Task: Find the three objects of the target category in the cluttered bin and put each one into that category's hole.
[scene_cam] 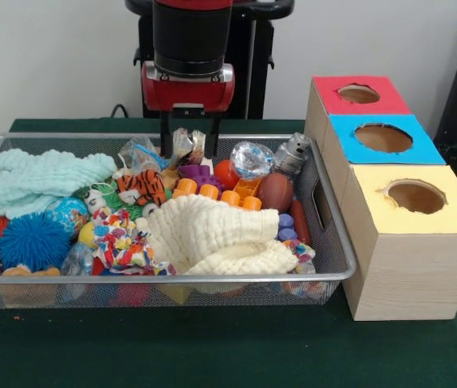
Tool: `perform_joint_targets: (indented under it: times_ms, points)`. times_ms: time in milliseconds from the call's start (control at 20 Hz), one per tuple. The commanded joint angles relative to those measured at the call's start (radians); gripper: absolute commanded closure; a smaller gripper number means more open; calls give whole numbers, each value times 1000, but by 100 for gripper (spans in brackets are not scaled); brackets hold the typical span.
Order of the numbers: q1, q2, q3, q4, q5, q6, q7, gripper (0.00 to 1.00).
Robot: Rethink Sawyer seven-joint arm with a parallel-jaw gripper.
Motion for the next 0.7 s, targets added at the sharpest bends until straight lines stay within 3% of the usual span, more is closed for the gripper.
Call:
perform_joint_targets:
  times_ms: [50,700]
  points:
    - [-49,30,141,-158,-50,206,-257,0]
    - [-137,186,244,-359,-149,224,-364,0]
